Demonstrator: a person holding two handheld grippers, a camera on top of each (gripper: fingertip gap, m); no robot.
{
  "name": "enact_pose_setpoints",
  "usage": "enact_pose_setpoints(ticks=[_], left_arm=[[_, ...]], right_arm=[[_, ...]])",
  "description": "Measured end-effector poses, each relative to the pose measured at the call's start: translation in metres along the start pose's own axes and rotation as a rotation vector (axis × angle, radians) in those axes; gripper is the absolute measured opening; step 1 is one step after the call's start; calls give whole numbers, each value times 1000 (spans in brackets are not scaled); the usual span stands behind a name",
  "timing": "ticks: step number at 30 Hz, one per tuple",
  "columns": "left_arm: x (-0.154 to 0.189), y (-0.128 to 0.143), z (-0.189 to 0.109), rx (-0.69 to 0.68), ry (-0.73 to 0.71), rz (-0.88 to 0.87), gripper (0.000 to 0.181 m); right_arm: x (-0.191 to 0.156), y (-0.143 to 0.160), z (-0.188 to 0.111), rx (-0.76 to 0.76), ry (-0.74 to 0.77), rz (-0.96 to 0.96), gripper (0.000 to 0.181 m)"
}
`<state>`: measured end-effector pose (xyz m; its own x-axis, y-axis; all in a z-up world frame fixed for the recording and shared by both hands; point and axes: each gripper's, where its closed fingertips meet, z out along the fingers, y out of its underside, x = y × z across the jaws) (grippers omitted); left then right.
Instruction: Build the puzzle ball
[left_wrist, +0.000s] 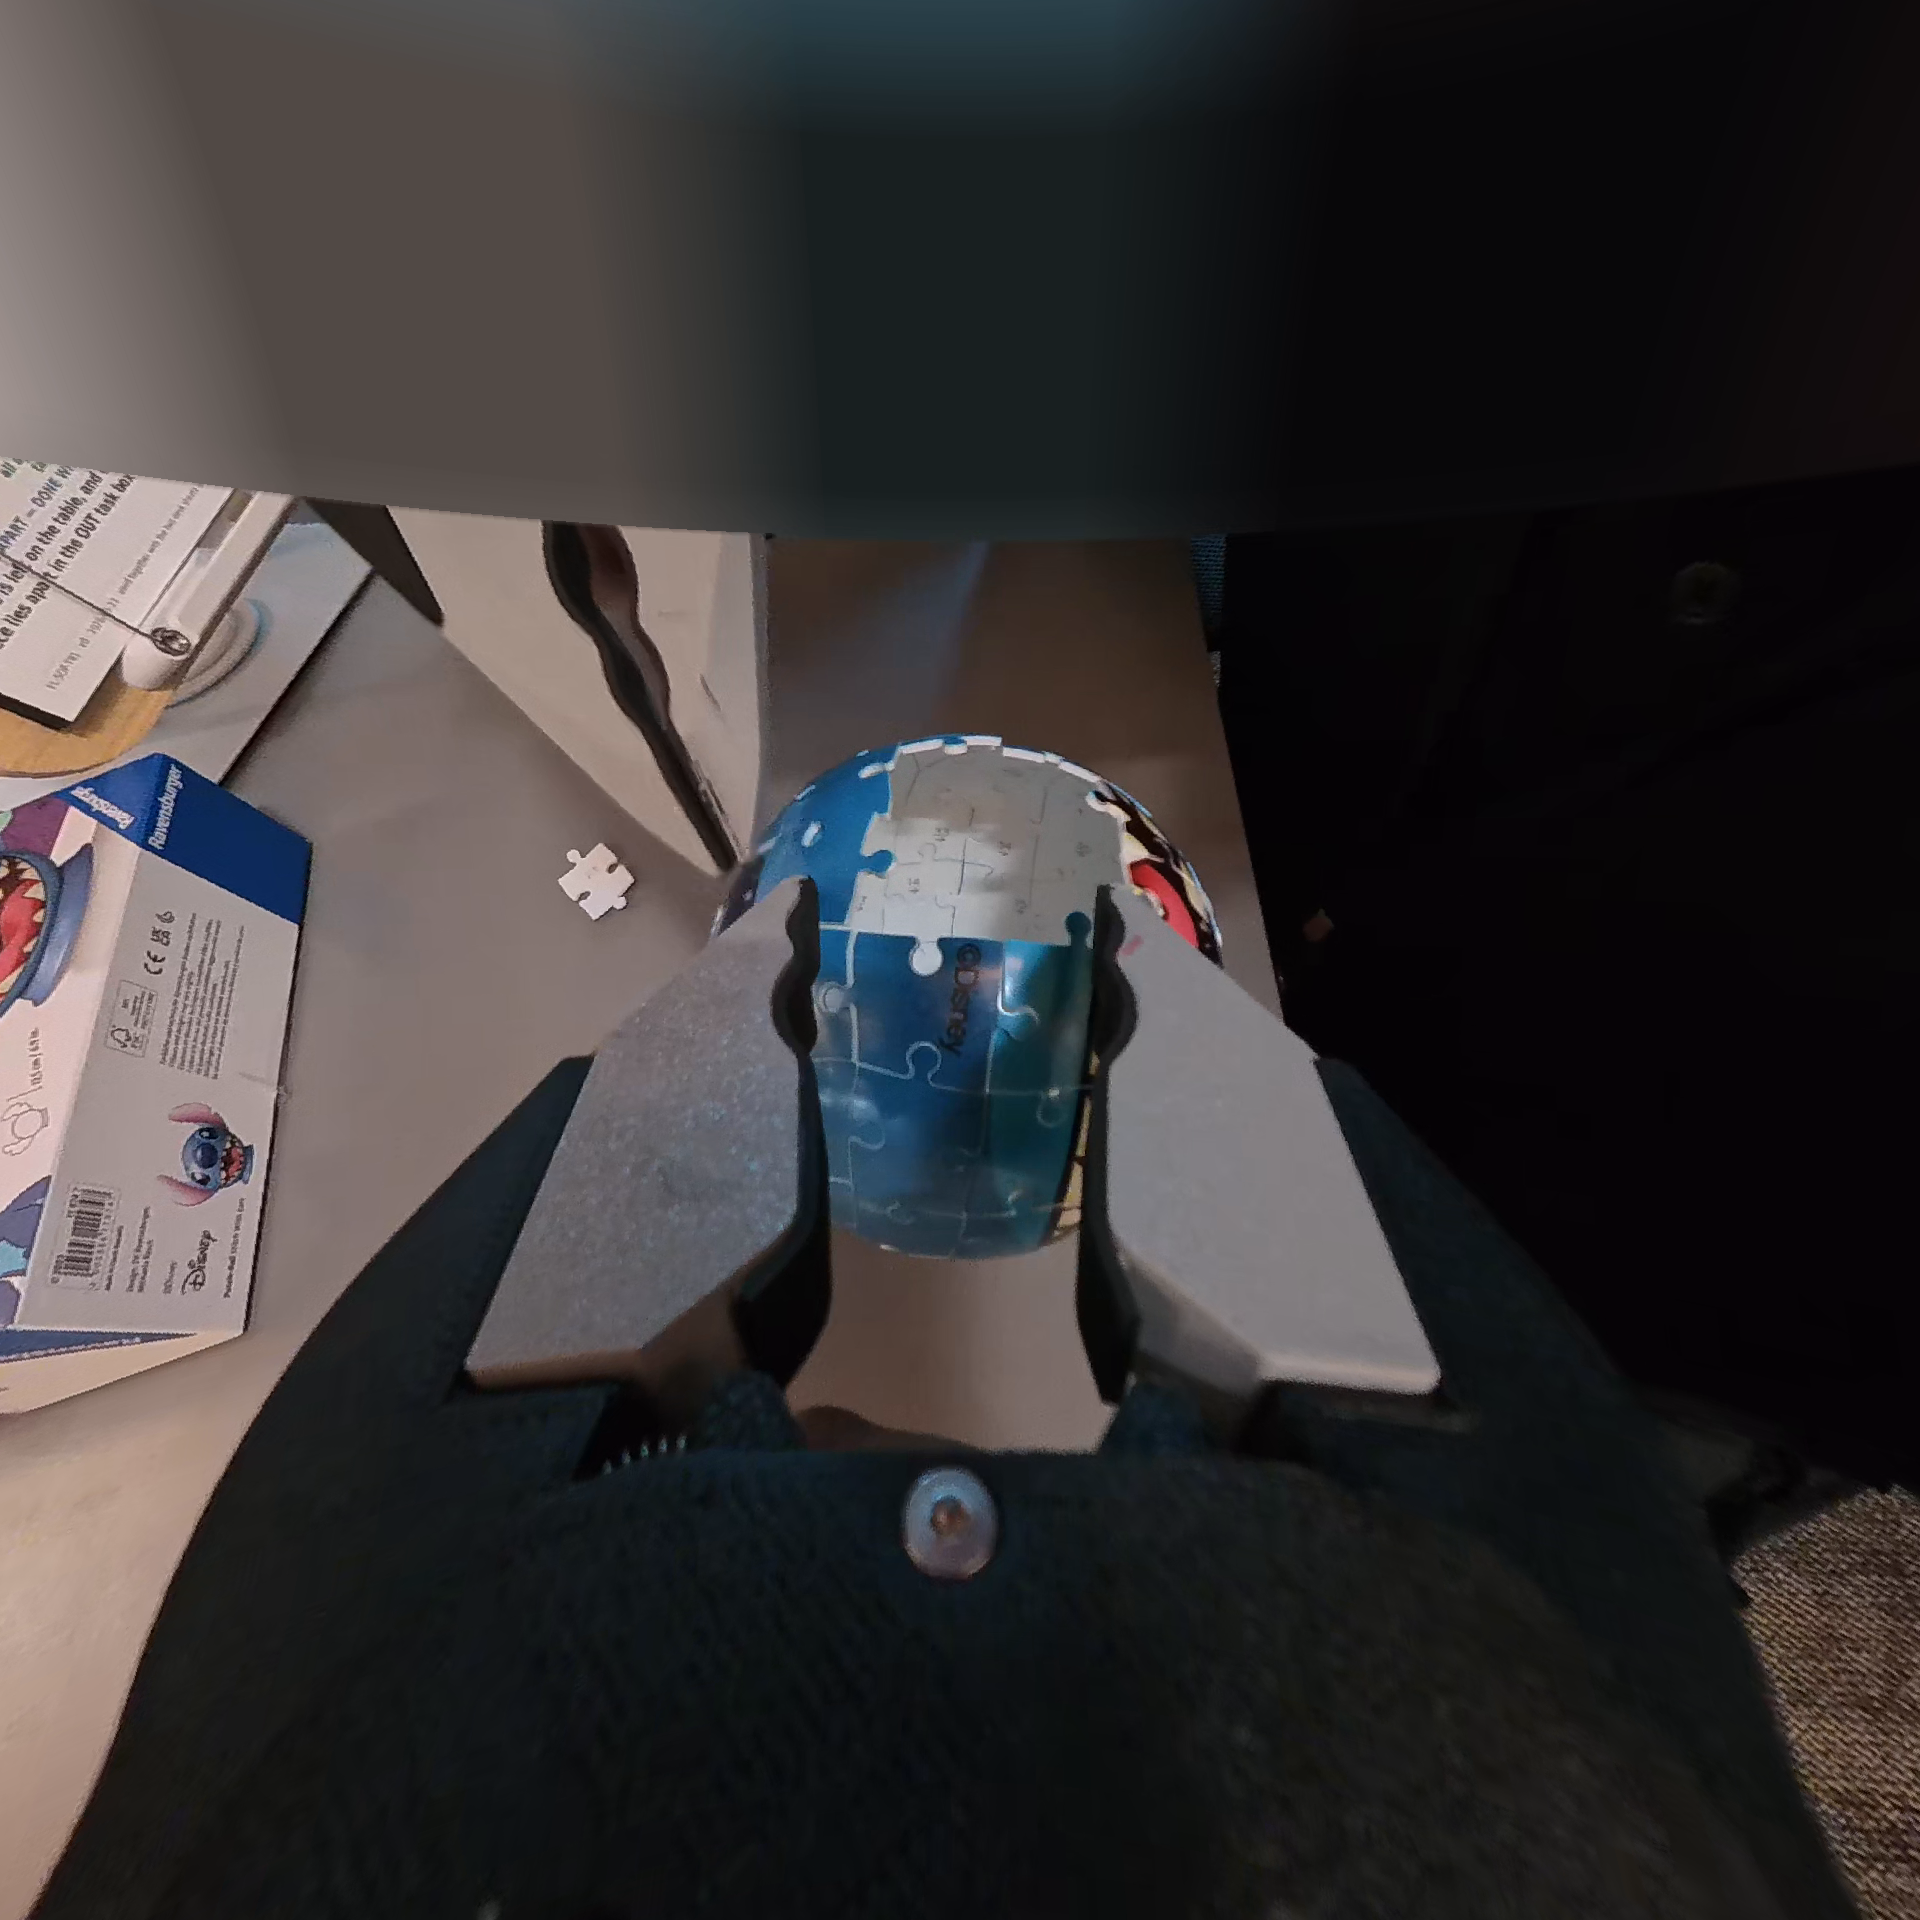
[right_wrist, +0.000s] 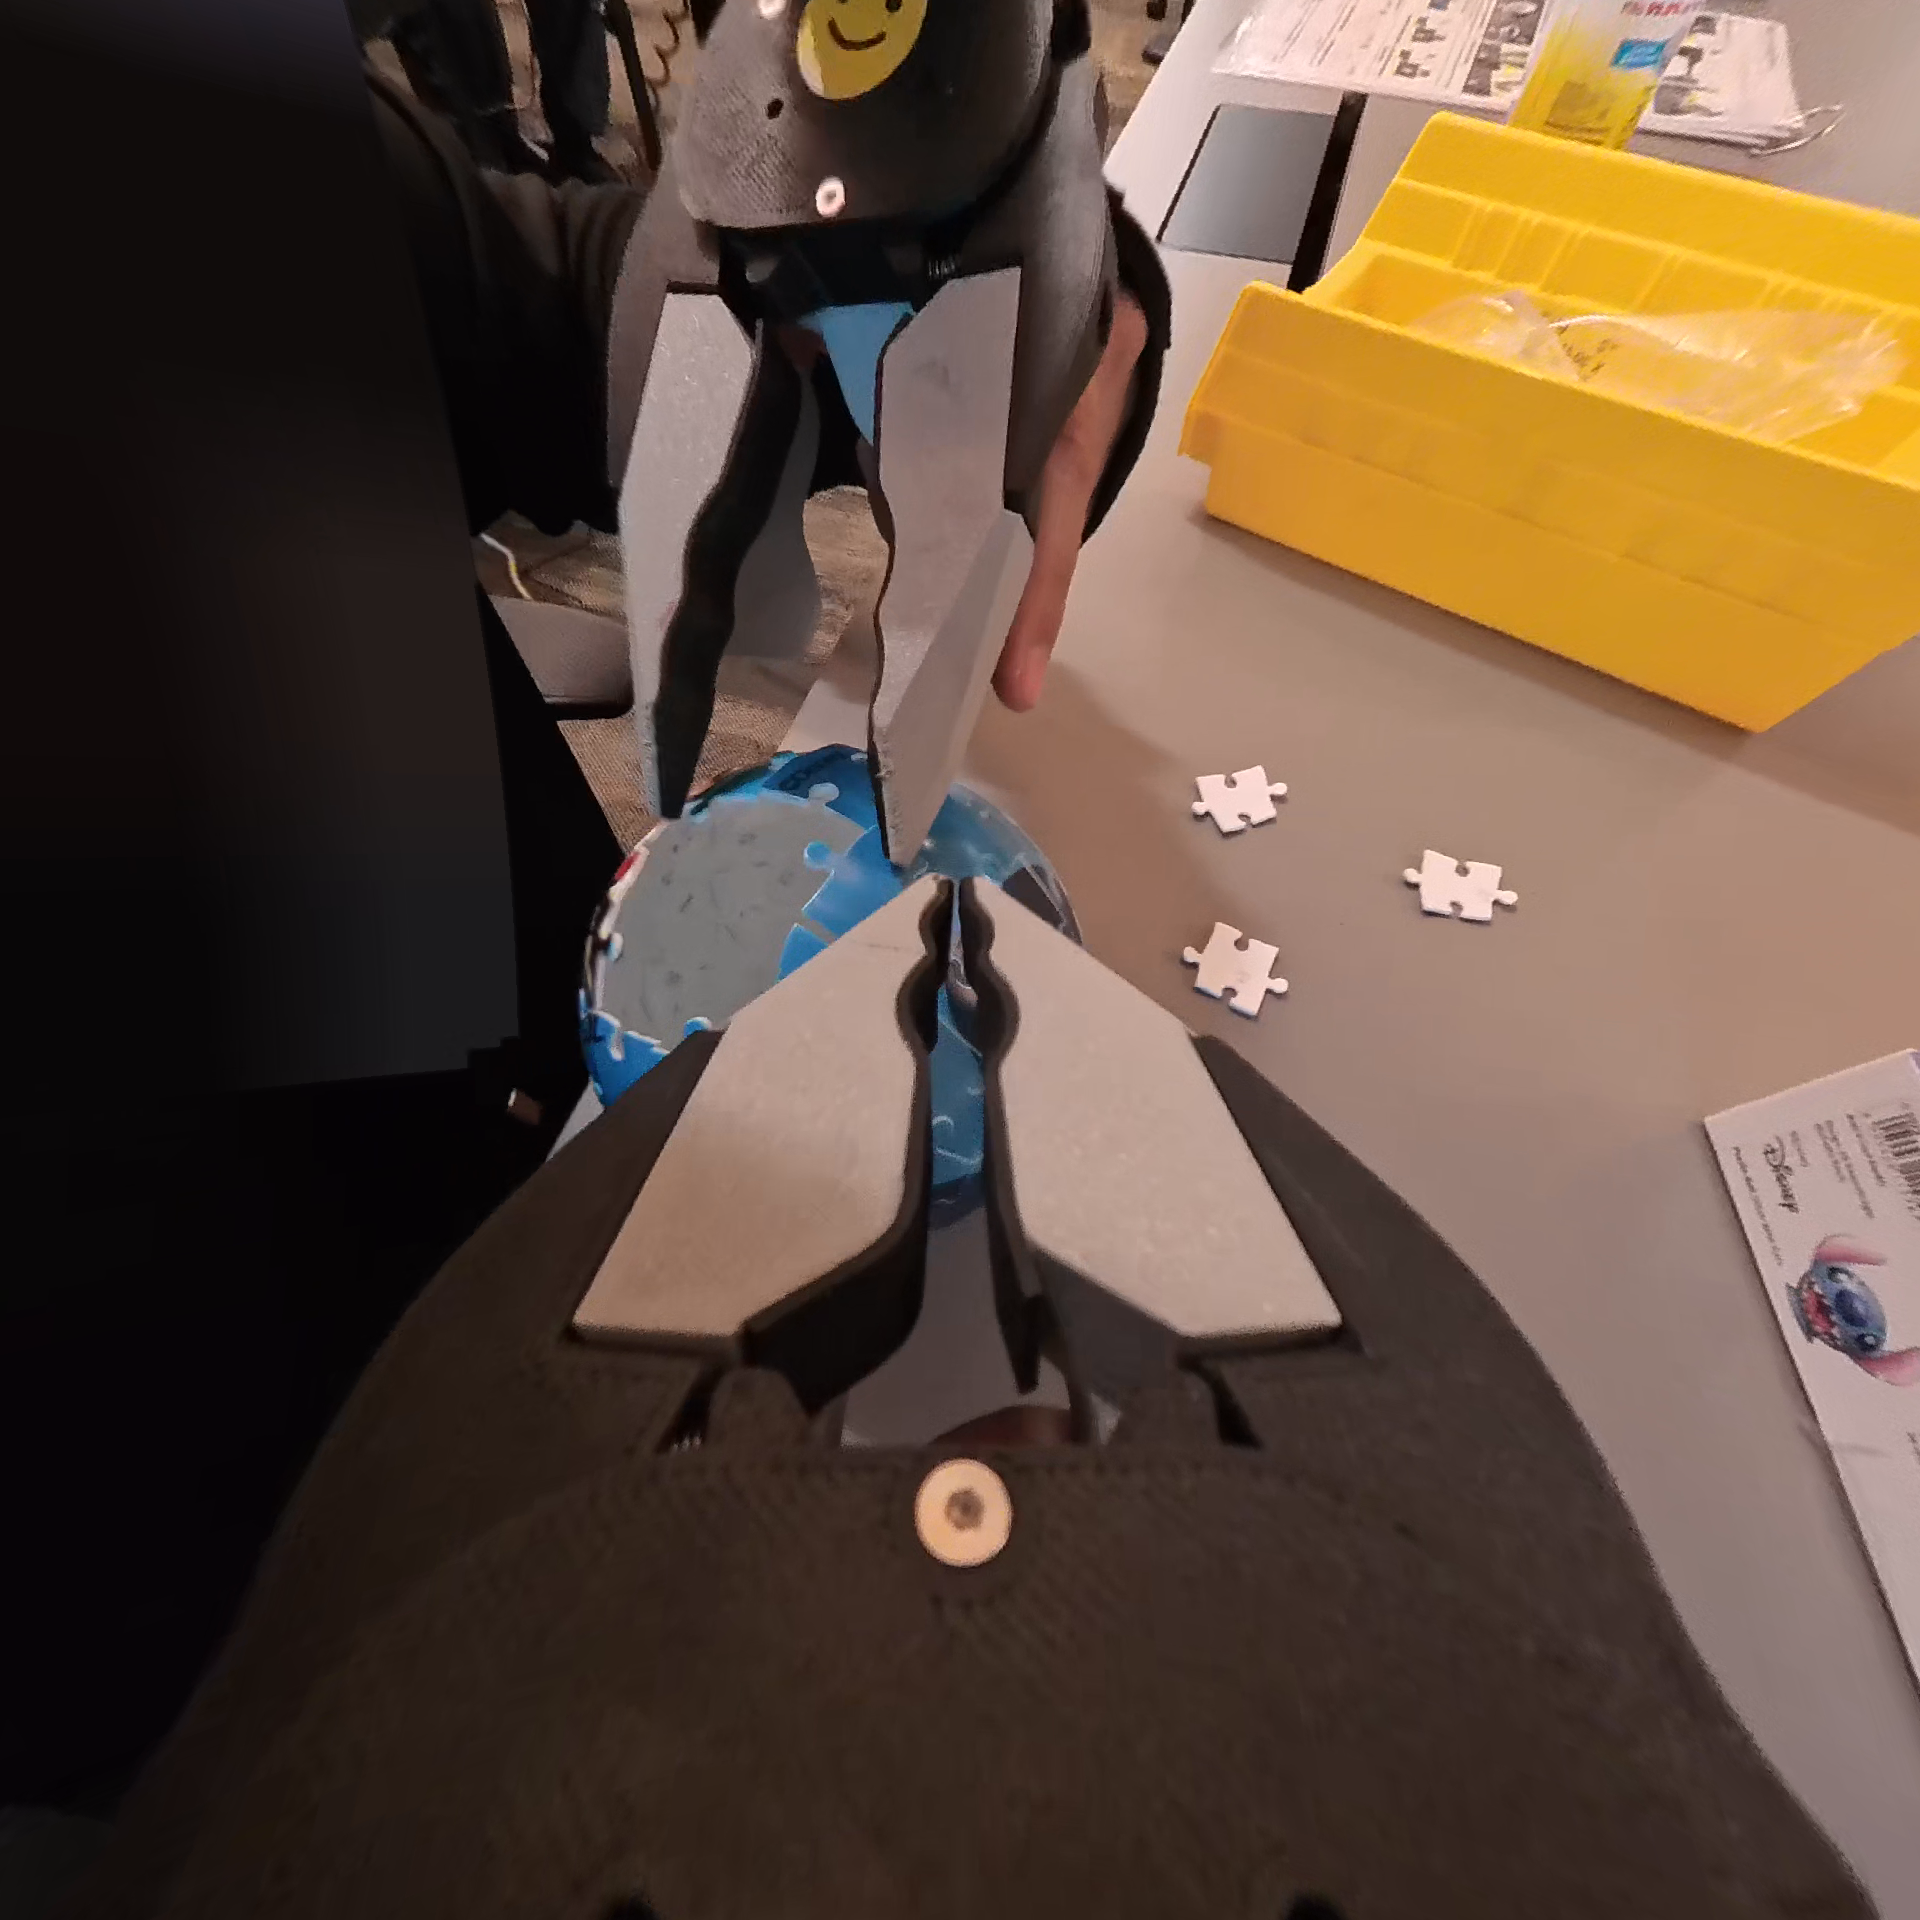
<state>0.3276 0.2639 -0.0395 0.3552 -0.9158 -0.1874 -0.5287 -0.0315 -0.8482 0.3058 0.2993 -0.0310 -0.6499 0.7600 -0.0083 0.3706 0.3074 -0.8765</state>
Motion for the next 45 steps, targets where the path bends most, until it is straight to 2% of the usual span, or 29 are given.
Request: enact_pose_setpoints(ticks=[9,17,21,23,27,31,33,35,37,41,43,45], left_arm=[[1,-1,2,-6,1,16,53],[3,-3,2,-18,10,34,53],[3,-4,5,-23,19,36,53],[3,-4,6,-25,21,36,53],[4,-3,3,-51,13,56,54],[-1,-7,-7,-43,-36,67,53],[-13,-16,-16,-6,-126,77,45],[-28,-31,-27,63,-236,76,24],[-28,-38,-29,79,-269,86,16],[-29,-20,-9,-132,-369,176,20],[-25,-12,2,-226,-365,208,27],[-20,-6,9,-291,-359,246,26]], right_arm=[[-8,11,-6,-25,-5,-36,0],[-21,12,-18,5,40,-59,23],[-21,17,-12,-53,132,-114,20],[-25,16,-10,-61,135,-133,13],[-25,15,-12,-60,146,-129,21],[-23,15,-16,-44,152,-116,21],[-20,14,-20,-20,158,-87,21],[-17,12,-25,9,170,-48,21],[-16,12,-29,31,177,-13,21],[-17,14,-32,68,202,45,22],[-21,13,-31,92,201,81,22],[-25,12,-27,107,206,107,21]])
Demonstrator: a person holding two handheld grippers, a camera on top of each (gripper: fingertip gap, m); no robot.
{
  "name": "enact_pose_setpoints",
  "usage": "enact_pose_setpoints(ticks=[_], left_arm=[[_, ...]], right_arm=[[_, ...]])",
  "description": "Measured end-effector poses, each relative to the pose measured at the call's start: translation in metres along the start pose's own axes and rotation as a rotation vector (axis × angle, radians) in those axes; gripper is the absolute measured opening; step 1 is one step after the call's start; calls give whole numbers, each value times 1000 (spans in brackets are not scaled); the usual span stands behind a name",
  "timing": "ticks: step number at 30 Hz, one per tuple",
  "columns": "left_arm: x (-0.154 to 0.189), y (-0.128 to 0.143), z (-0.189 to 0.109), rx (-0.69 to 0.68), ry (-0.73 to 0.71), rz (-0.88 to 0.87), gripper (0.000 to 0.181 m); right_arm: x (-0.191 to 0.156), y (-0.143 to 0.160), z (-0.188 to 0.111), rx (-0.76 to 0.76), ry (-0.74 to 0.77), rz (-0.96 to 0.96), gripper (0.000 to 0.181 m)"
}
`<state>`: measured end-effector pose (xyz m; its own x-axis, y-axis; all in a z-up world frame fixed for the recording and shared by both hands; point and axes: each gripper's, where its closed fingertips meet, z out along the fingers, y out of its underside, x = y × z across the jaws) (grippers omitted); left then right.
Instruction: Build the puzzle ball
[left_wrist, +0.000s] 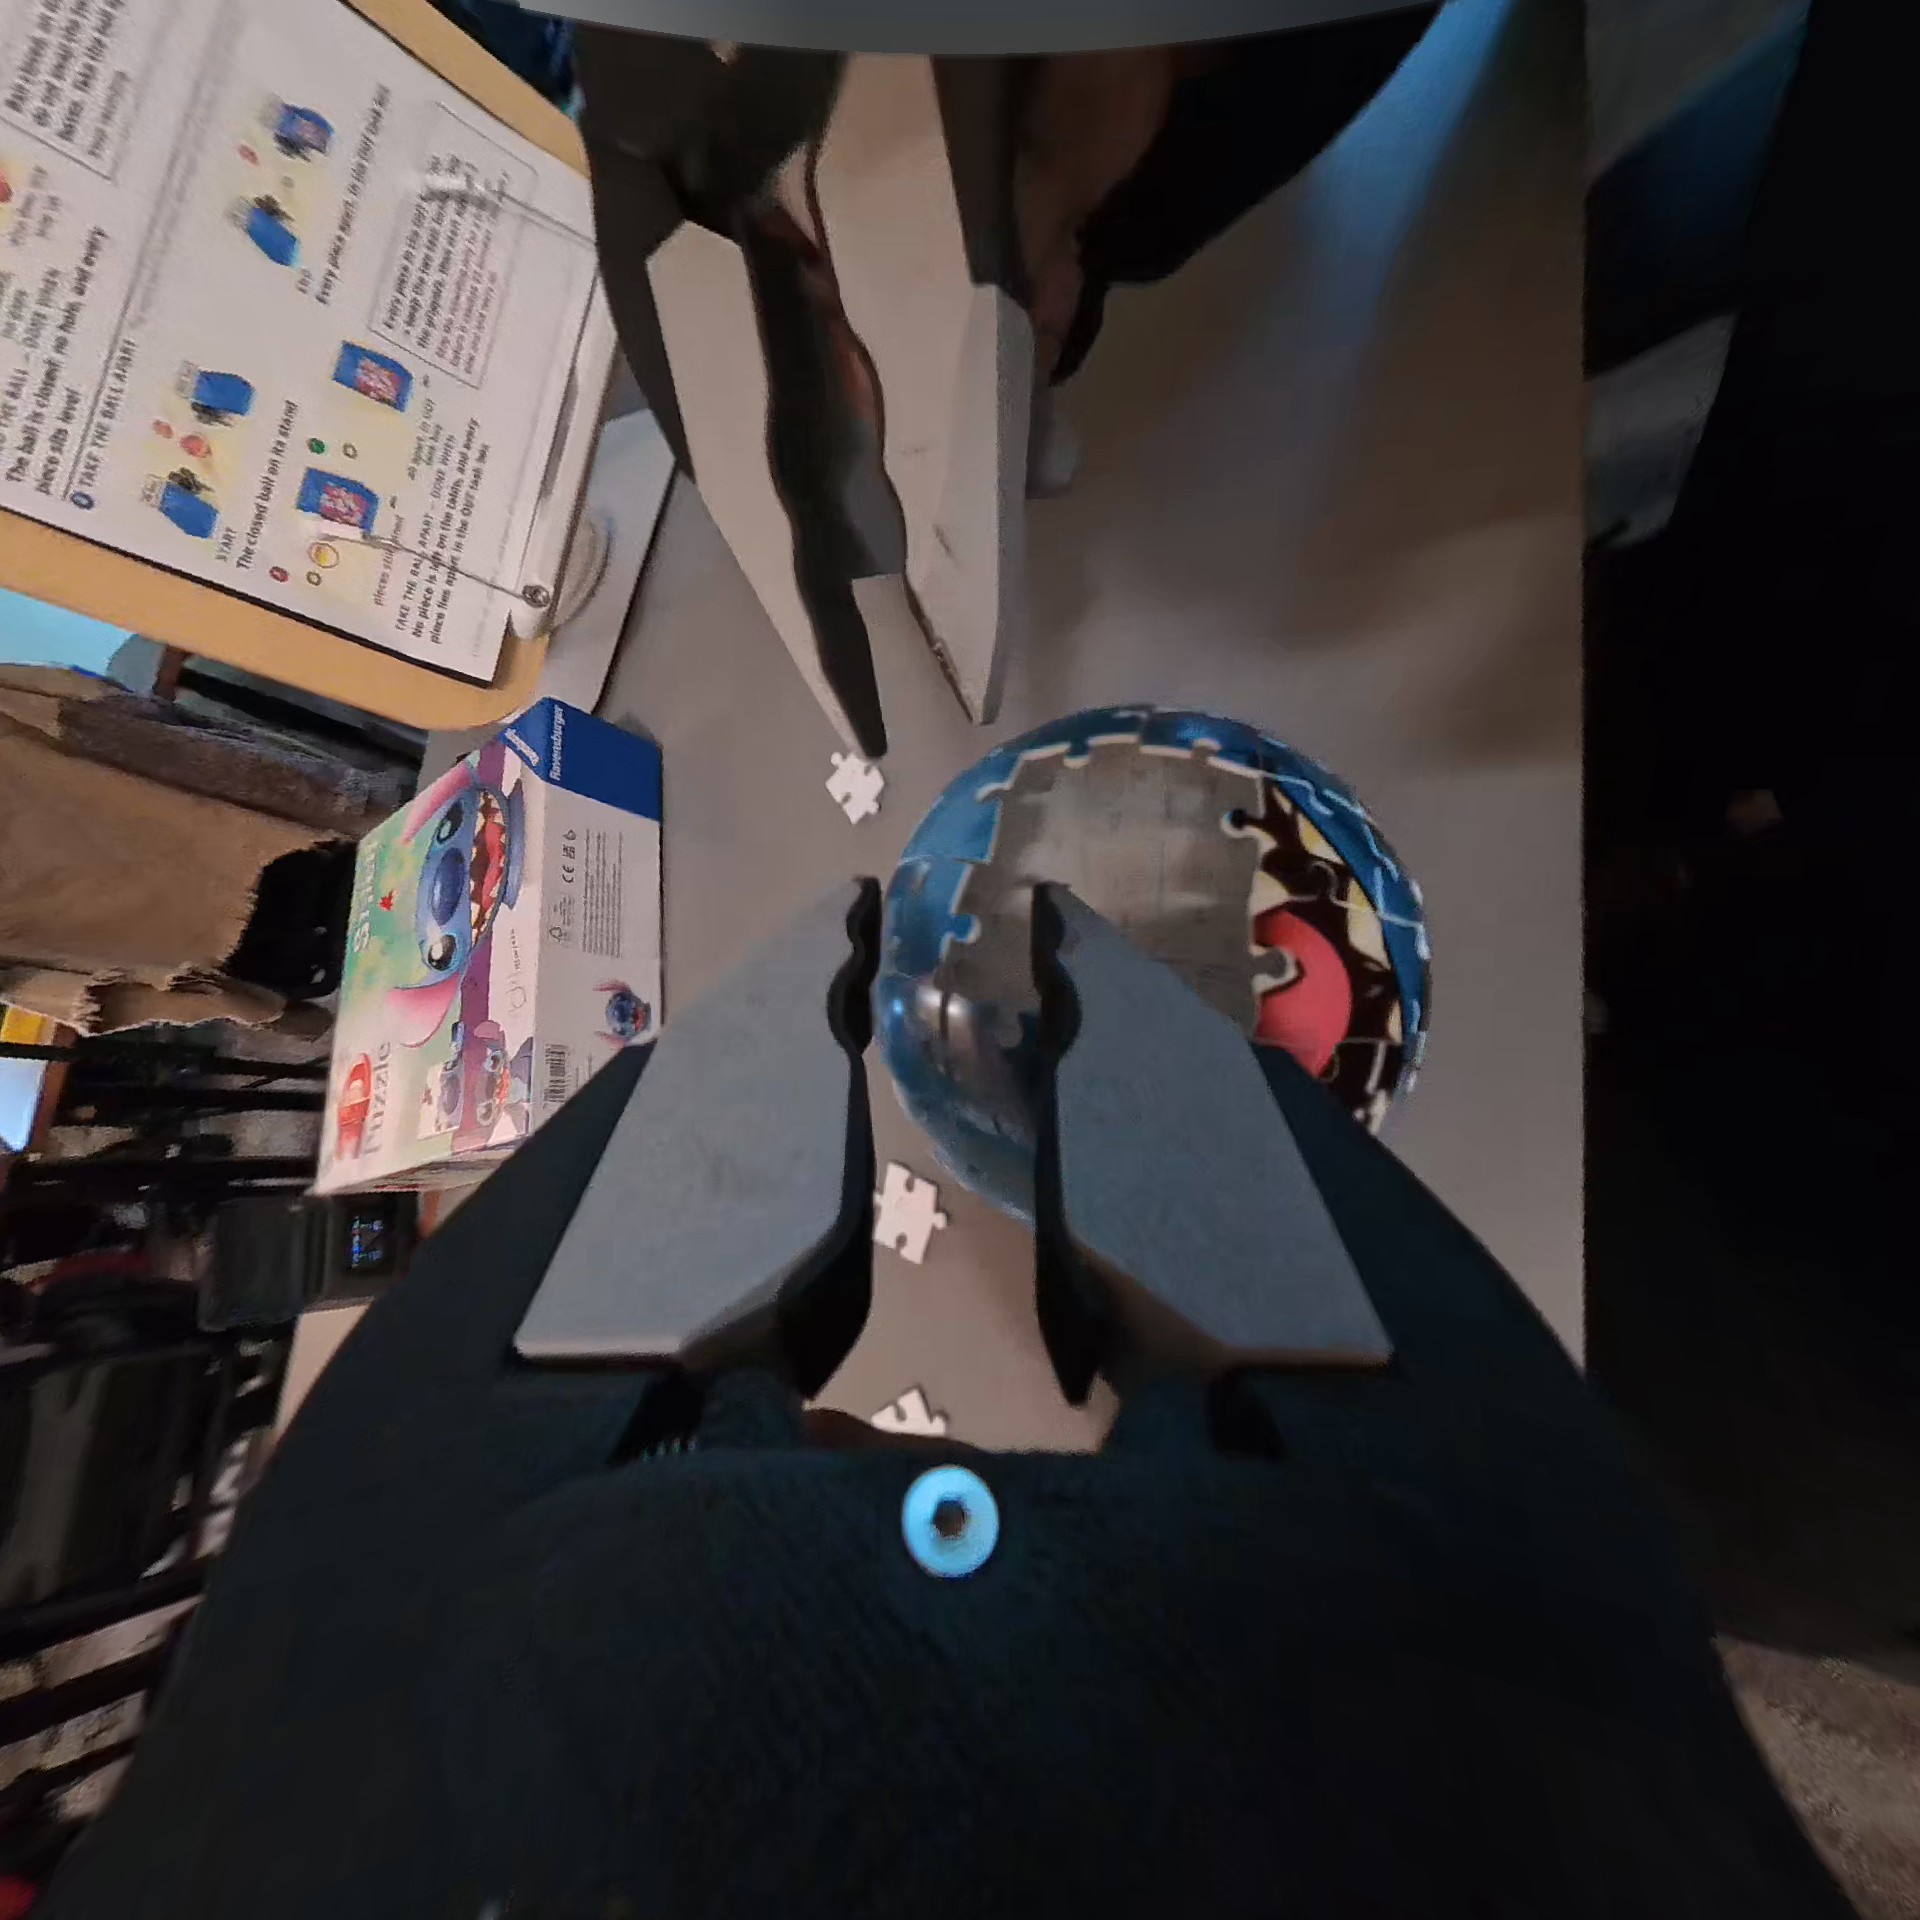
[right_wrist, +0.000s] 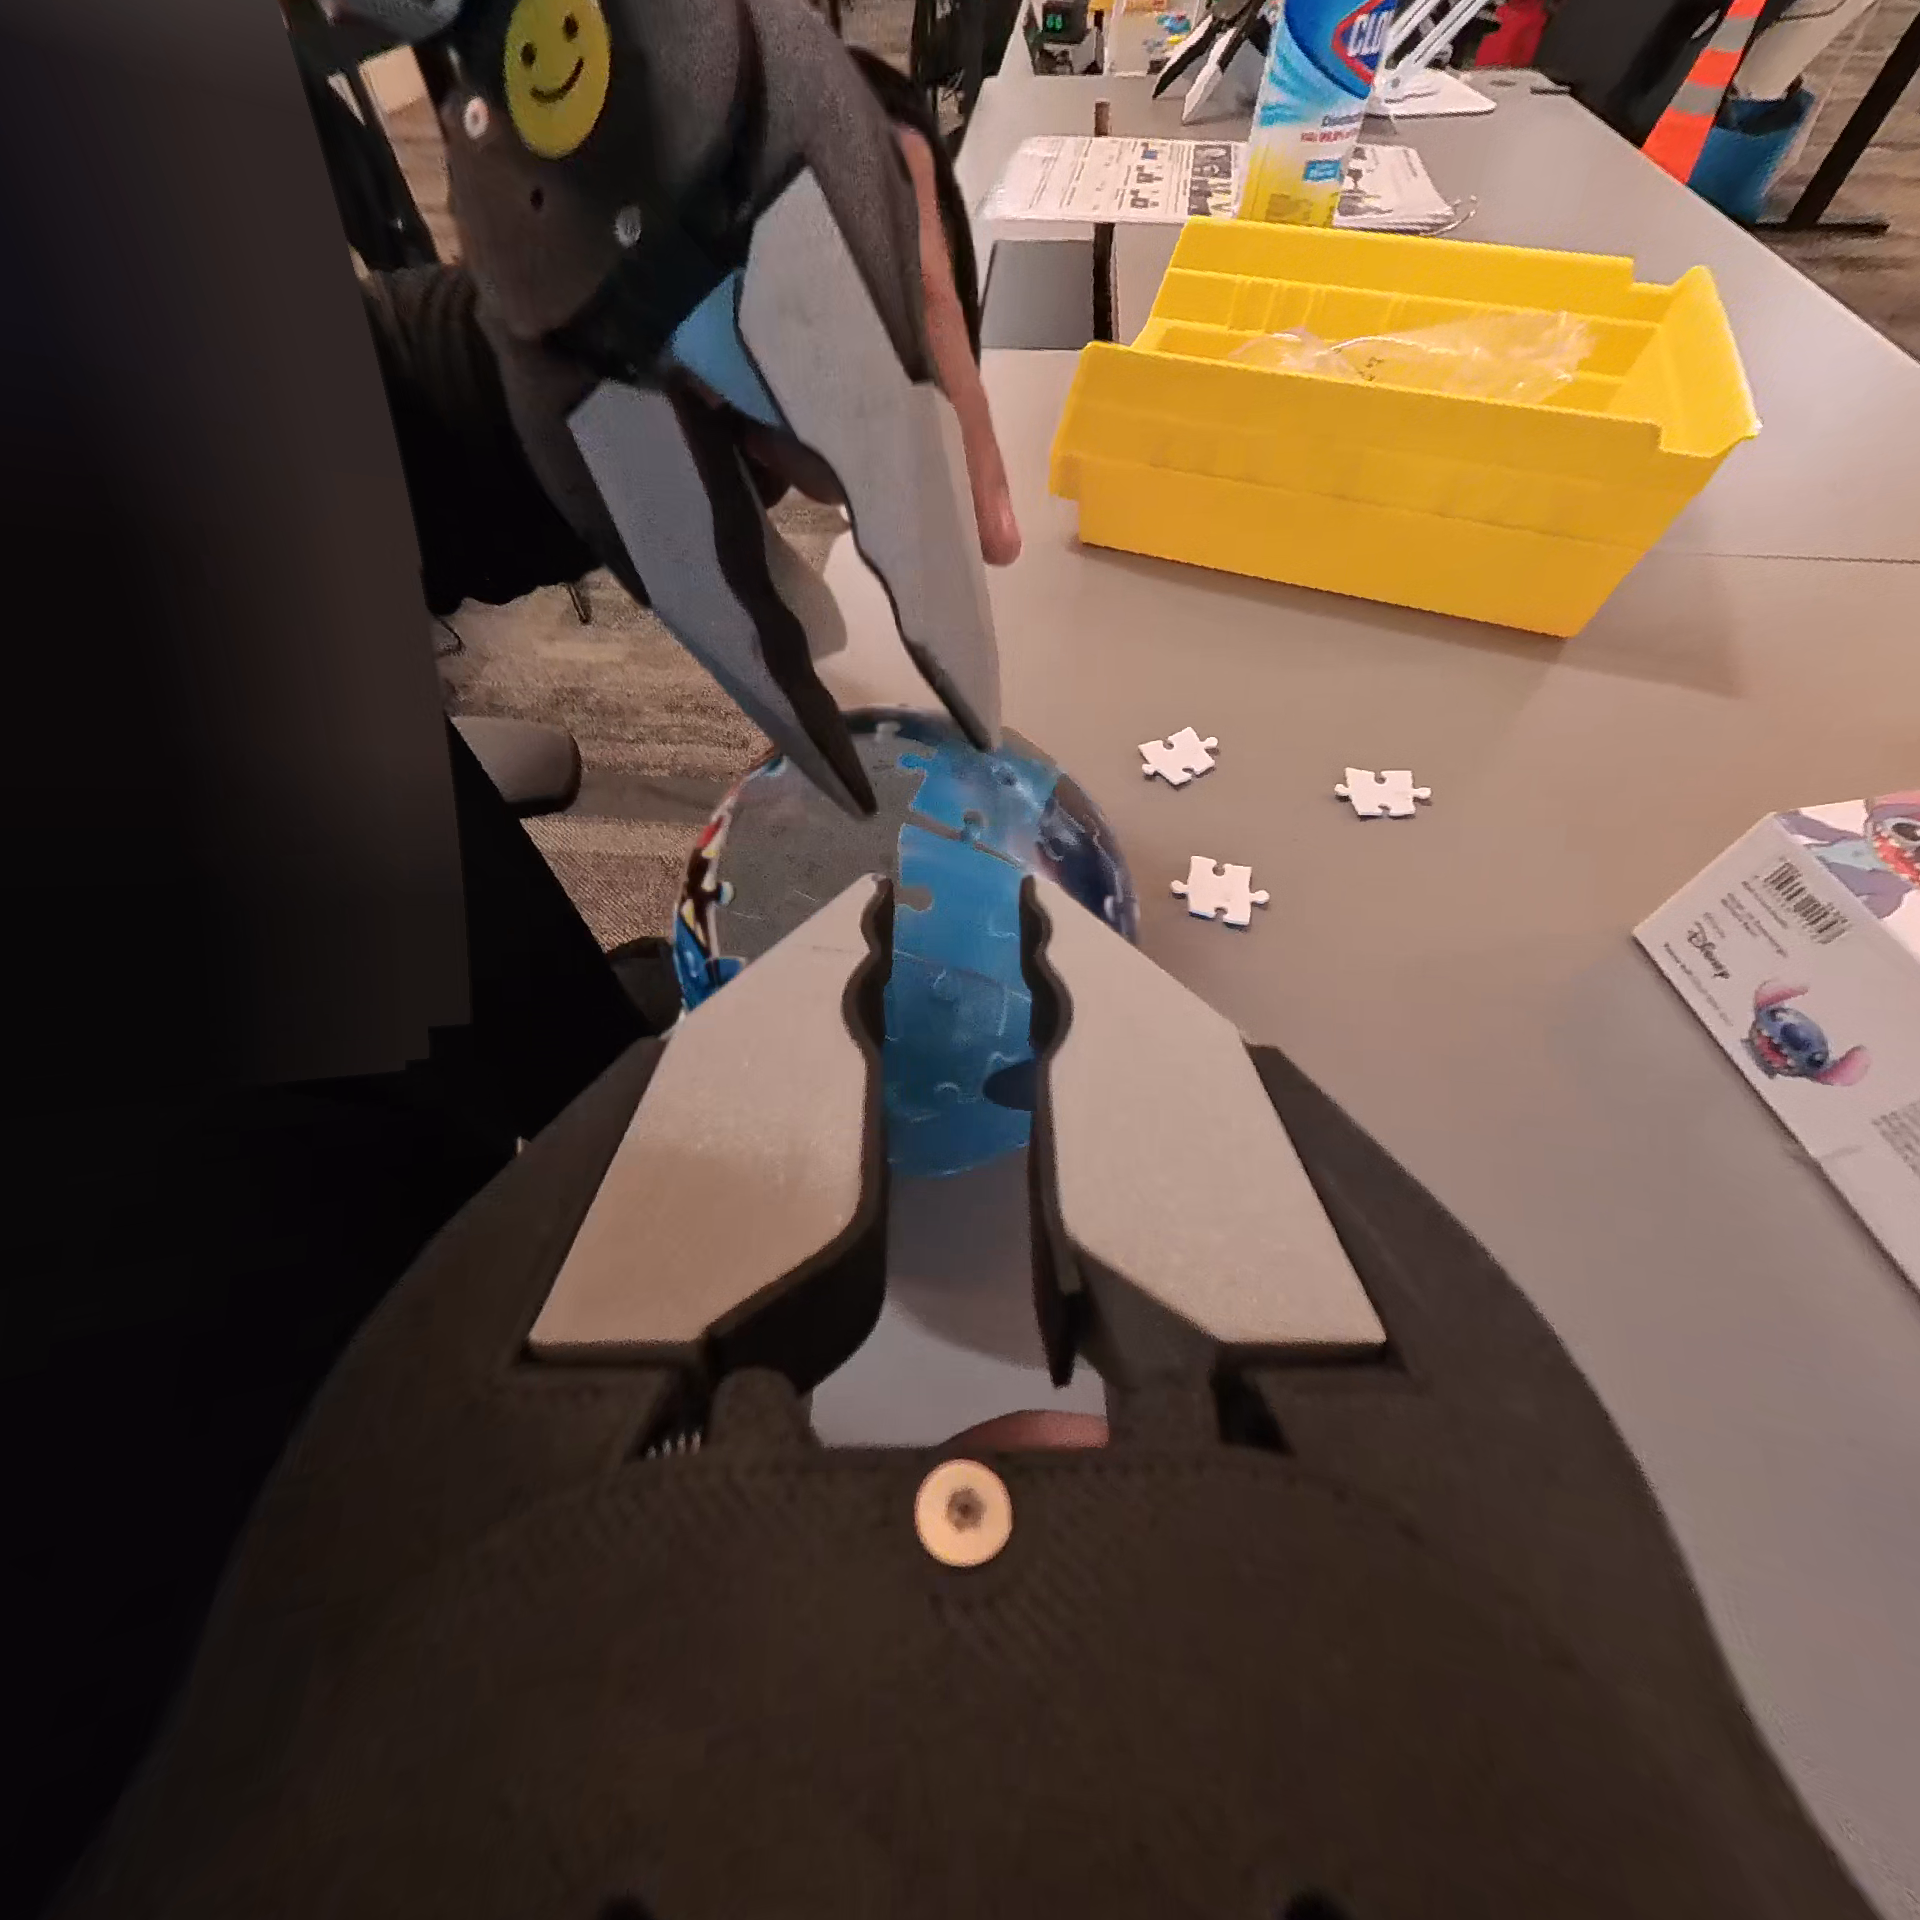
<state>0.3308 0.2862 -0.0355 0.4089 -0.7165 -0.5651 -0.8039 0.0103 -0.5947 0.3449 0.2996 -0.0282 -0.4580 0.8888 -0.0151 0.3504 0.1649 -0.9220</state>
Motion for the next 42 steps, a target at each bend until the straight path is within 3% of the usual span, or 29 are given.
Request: enact_pose_setpoints(ticks=[13,22,27,42], left_arm=[[-5,8,7,-168,-175,215,13],[-3,4,5,-168,-194,252,6],[-4,4,5,-165,-213,274,5],[-3,3,6,-155,-206,307,5]], right_arm=[[-12,5,9,17,190,-75,22],[-9,1,16,8,301,-174,20],[0,3,18,-35,453,-350,14],[0,2,23,-74,606,-579,5]])
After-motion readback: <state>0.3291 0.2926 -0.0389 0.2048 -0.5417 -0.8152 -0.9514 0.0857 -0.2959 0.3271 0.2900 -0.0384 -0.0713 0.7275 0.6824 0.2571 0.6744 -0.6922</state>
